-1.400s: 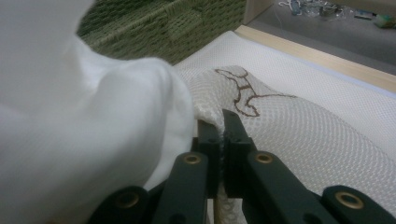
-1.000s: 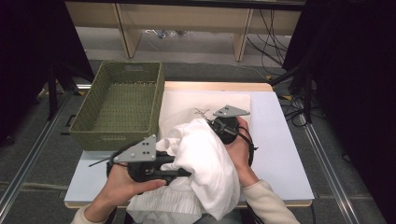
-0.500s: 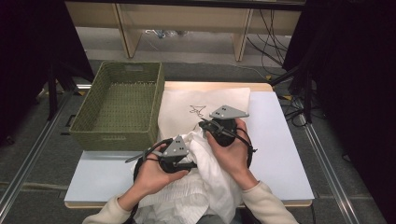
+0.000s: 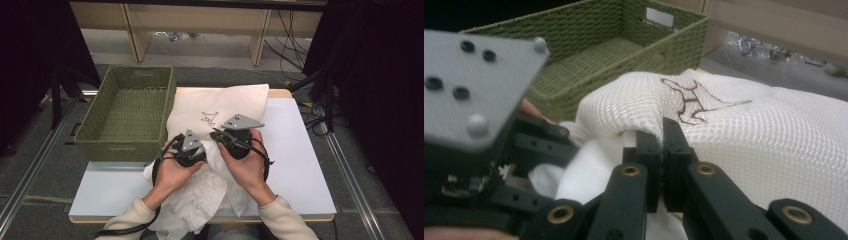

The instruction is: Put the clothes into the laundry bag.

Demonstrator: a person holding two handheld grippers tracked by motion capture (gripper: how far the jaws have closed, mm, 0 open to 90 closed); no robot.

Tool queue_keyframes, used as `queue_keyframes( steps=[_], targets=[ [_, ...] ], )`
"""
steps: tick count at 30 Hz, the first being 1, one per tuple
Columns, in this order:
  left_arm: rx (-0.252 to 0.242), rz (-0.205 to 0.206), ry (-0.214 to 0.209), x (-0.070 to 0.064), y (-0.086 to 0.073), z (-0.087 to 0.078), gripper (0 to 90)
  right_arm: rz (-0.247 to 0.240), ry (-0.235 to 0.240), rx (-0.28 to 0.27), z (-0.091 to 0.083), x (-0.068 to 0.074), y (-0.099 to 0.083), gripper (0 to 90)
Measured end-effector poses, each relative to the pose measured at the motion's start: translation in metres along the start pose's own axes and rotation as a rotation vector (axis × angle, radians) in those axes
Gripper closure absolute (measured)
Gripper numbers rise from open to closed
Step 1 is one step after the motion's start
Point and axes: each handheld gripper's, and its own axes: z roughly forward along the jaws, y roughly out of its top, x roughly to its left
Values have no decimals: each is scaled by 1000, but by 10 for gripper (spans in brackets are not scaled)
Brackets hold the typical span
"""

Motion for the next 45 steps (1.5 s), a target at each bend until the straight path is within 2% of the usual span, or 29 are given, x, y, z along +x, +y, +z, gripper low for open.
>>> queue_keyframes(
  steps=[1,2,3,5,6,7,8,9,10,12,13,15,16,17,19,22,25,28,31,33,34,36,40,42,43,45],
  targets=[
    [5,-17,6,1,-3,3,706,17,2,15,2,-1,-2,894],
    [13,-17,7,2,-6,8,701,19,-3,24,5,-1,-4,894],
    [18,-39,10,3,-11,14,692,20,0,44,10,-2,-7,893],
    [24,-46,13,4,-17,19,652,50,-1,84,19,-2,-14,893],
    [14,-57,3,5,-18,20,624,32,5,95,20,-4,-16,893],
    [3,-64,1,5,-19,19,584,41,2,107,21,-5,-17,893],
    [-6,-59,-26,6,-19,17,539,54,3,105,21,-6,-17,893],
    [-1,-61,-42,6,-18,14,485,38,-1,98,21,-8,-16,892],
    [-18,-73,-58,5,-17,10,426,47,-5,91,22,-8,-16,893],
    [-15,-47,-66,3,-15,-1,337,35,-16,92,20,-9,-16,892],
    [-36,-53,-76,1,-15,-6,297,33,-15,94,19,-9,-16,892],
    [-60,-42,-75,0,-14,-20,249,42,-16,92,20,-9,-16,891],
    [-61,-24,-94,1,-14,-27,239,42,-15,95,19,-9,-16,892],
    [-84,-72,-118,-2,-15,-32,230,41,-15,94,19,-10,-16,891],
    [-101,-86,-118,-2,-16,-45,229,40,-16,94,19,-10,-16,891],
    [-120,-67,-118,-3,-19,-57,227,40,-22,93,19,-9,-16,891],
    [-126,-66,-113,-2,-24,-63,225,40,-23,94,19,-9,-15,890],
    [-134,-96,-106,0,-31,-68,226,54,-16,91,19,-8,-16,889],
    [-142,-80,-79,2,-34,-75,230,34,-21,98,18,-9,-15,889],
    [-148,-74,-70,3,-34,-77,228,40,-21,99,18,-9,-15,889],
    [-149,-89,-59,4,-34,-77,228,41,-19,99,17,-9,-15,889],
    [-135,-83,-44,7,-37,-74,227,32,-26,97,16,-9,-15,889],
    [-77,-84,-56,9,-44,-59,234,32,-26,94,16,-9,-14,889],
    [-39,-97,-63,8,-49,-46,272,29,-28,94,16,-8,-14,889],
    [-25,-81,-62,8,-51,-41,296,33,-29,92,16,-8,-14,889],
    [12,-82,-81,7,-55,-31,340,34,-23,96,16,-7,-14,889]
  ],
)
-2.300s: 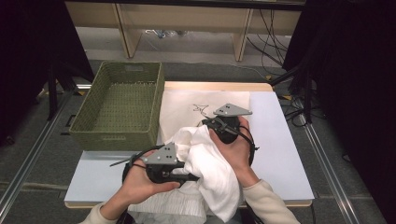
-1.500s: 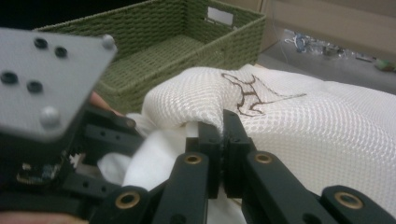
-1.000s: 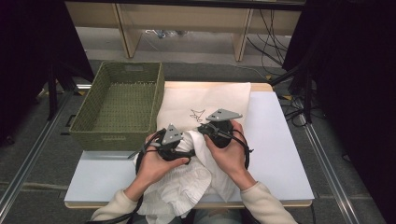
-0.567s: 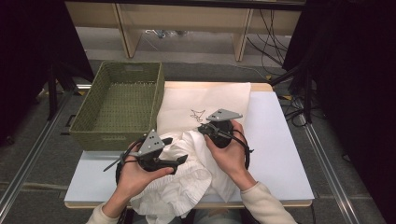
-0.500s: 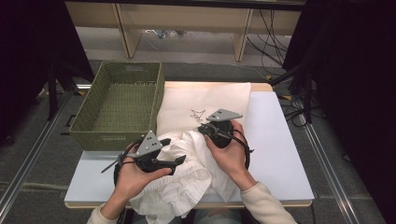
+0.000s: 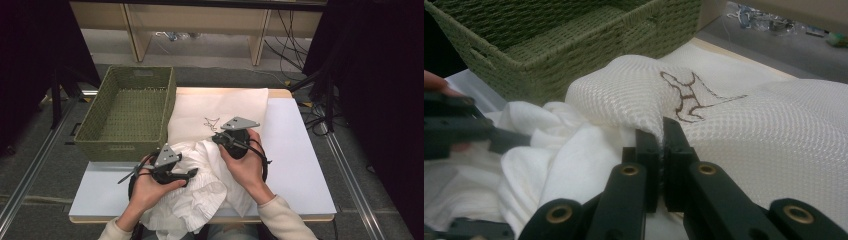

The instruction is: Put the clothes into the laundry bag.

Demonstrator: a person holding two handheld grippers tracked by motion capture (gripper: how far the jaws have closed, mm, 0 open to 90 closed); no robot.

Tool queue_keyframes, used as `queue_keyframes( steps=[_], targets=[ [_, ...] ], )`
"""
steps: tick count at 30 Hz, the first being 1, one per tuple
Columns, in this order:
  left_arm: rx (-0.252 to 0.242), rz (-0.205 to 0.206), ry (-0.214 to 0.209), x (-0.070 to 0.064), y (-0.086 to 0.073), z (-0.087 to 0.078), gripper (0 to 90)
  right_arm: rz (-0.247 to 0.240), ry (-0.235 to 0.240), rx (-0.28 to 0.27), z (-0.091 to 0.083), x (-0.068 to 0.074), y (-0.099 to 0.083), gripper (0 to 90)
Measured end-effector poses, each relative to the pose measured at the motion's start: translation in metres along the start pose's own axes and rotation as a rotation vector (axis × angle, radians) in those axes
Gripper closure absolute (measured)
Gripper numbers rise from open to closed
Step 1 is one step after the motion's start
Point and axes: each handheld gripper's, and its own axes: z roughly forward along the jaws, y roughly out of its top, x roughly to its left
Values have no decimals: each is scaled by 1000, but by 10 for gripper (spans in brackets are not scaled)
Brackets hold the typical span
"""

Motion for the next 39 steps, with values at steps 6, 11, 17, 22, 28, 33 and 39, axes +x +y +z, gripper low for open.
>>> queue_keyframes(
  steps=[6,11,17,22,28,33,39],
  targets=[
    [42,13,-9,-3,1,15,599,-14,-3,3,1,0,-1,889],
    [36,-25,-37,-6,4,14,800,-8,4,5,2,1,-1,889],
    [-69,-106,-140,-17,17,-5,839,9,-2,-6,1,1,-1,889],
    [-136,-84,-157,-35,33,-14,845,4,-7,-25,-2,4,1,890],
    [-155,-18,-83,-42,46,-8,846,-3,32,-54,-10,14,6,892],
    [-146,20,35,-39,52,0,846,-20,49,-75,-17,22,10,892],
    [-99,13,141,-21,40,30,838,-2,62,-47,-13,19,8,892]
  ],
)
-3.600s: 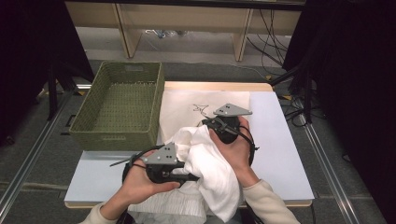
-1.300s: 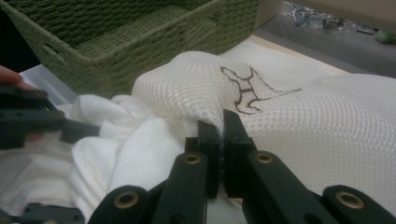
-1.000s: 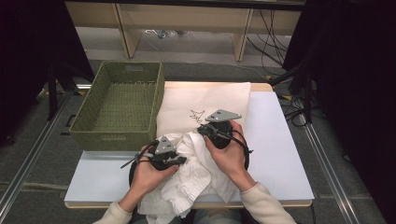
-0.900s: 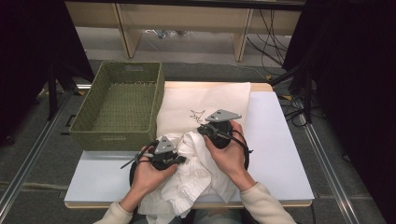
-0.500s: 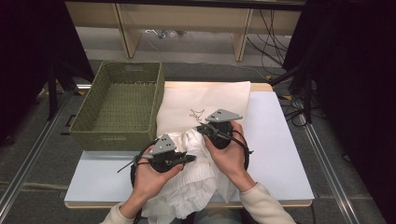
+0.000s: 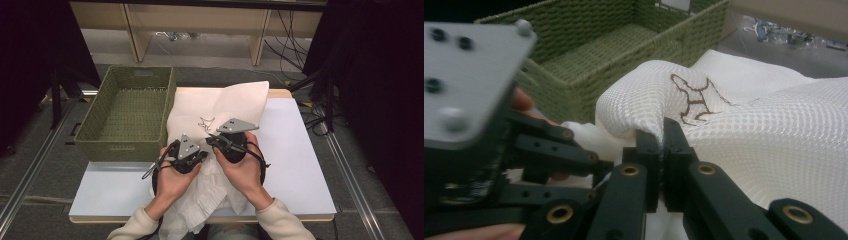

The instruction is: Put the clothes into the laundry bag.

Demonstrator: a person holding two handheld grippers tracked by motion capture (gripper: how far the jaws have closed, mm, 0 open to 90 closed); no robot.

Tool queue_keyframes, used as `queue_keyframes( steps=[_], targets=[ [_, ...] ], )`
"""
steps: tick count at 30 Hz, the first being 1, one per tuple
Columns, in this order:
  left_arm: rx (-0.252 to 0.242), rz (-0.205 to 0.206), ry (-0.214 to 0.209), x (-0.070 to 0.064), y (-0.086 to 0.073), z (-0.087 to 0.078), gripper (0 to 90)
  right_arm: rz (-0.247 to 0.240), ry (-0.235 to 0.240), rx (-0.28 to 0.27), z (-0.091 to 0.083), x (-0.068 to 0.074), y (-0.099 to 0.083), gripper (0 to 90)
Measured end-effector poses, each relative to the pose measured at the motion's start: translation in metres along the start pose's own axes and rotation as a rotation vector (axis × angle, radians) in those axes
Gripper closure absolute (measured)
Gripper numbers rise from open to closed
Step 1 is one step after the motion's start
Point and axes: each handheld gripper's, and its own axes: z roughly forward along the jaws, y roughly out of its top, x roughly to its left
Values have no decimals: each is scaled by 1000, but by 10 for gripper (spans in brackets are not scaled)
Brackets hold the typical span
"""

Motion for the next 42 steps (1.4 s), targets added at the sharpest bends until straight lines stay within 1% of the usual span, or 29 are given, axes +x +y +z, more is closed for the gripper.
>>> queue_keyframes(
  steps=[1,2,3,4,5,7,8,9,11,13,15,18,20,22,23,24,27,28,29,31,32,34,36,37,38,39,40,41,42],
  targets=[
    [3,-2,5,1,-3,4,833,-17,1,-1,3,-2,-1,891],
    [3,-12,2,2,-4,6,828,0,-14,17,4,-2,-3,891],
    [-2,-23,0,2,-5,6,818,-11,-14,17,7,-4,-4,891],
    [-2,-18,-1,3,-5,5,801,-4,-19,22,8,-5,-5,891],
    [-7,-27,-9,2,-5,3,777,11,-20,24,8,-6,-5,891],
    [-10,-14,-23,3,-4,-2,702,18,-26,25,7,-9,-5,890],
    [-15,-25,-29,3,-4,-4,679,2,-26,19,8,-10,-5,890],
    [-16,-26,-36,3,-3,-8,645,13,-33,22,7,-11,-5,890],
    [-15,-15,-60,3,-2,-14,563,6,-30,21,7,-12,-5,890],
    [-26,-40,-75,3,-2,-21,494,2,-35,22,6,-13,-5,889],
    [-31,-33,-86,3,-2,-28,426,8,-32,26,6,-12,-5,889],
    [-41,9,-118,4,-1,-39,357,6,-35,16,7,-12,-6,888],
    [-39,-13,-137,0,-2,-47,322,-6,-28,15,8,-13,-6,888],
    [-41,-9,-158,0,0,-54,301,1,-35,24,6,-14,-6,888],
    [-45,-2,-164,0,2,-57,292,21,-40,27,5,-13,-6,887],
    [-56,14,-168,0,4,-61,289,12,-37,24,6,-14,-6,887],
    [-65,4,-167,1,7,-69,282,12,-33,17,6,-14,-7,887],
    [-65,-3,-161,2,7,-71,278,28,-34,21,5,-14,-7,887],
    [-63,14,-158,4,7,-71,275,17,-41,28,4,-15,-6,886],
    [-52,1,-141,7,5,-70,271,1,-38,23,4,-16,-6,886],
    [-42,-18,-151,7,4,-69,272,-5,-35,17,4,-16,-6,887],
    [-36,-16,-142,10,1,-66,274,-4,-37,20,4,-16,-6,887],
    [-26,-20,-150,12,-2,-62,277,-10,-38,15,4,-16,-6,886],
    [-19,-34,-169,11,-3,-60,276,-10,-37,16,4,-16,-6,886],
    [-28,-42,-167,10,-4,-57,275,-9,-36,16,4,-17,-6,886],
    [-24,-24,-159,11,-5,-55,273,-8,-34,16,4,-17,-6,886],
    [-20,-19,-164,11,-6,-53,270,20,-36,26,3,-15,-6,886],
    [-27,-34,-170,8,-7,-49,267,26,-37,27,3,-15,-6,886],
    [-25,-19,-170,7,-8,-47,259,-3,-35,23,3,-16,-6,886]
  ],
)
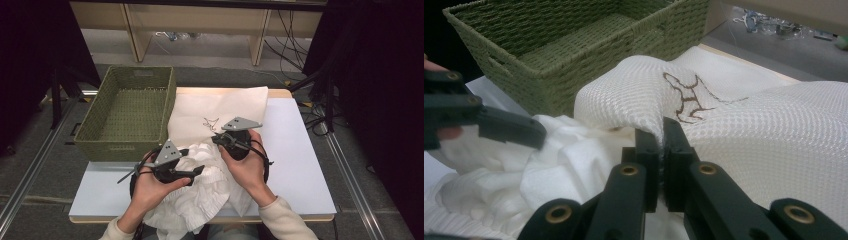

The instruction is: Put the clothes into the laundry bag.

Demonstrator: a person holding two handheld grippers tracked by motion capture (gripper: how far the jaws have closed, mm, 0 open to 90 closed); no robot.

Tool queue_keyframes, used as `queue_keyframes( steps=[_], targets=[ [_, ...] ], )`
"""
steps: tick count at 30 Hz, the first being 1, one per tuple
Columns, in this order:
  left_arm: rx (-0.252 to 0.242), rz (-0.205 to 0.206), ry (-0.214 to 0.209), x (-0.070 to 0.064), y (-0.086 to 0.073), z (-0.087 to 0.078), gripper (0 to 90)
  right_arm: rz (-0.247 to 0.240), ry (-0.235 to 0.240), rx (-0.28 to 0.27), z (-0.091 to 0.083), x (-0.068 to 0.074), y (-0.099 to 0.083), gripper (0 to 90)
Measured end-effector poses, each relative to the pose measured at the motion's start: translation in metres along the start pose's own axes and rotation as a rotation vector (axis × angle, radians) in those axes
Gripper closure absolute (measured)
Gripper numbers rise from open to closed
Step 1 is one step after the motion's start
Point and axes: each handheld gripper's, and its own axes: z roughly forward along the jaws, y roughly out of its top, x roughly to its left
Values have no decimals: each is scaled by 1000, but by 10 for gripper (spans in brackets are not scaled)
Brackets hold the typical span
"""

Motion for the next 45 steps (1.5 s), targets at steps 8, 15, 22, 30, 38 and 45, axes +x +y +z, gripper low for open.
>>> queue_keyframes(
  steps=[8,15,22,30,38,45],
  targets=[
    [61,2,23,-5,-20,36,180,43,9,3,2,4,-2,886],
    [122,40,45,-9,-26,52,337,14,4,17,6,6,-2,886],
    [144,43,48,-5,-27,57,633,9,5,35,6,9,-3,886],
    [25,-33,26,-10,-12,38,797,-15,25,4,0,12,2,887],
    [-23,-17,55,-14,18,25,801,-38,22,-85,-18,19,13,889],
    [43,-86,169,20,-5,68,771,-21,28,-25,-3,14,5,889]
  ],
)
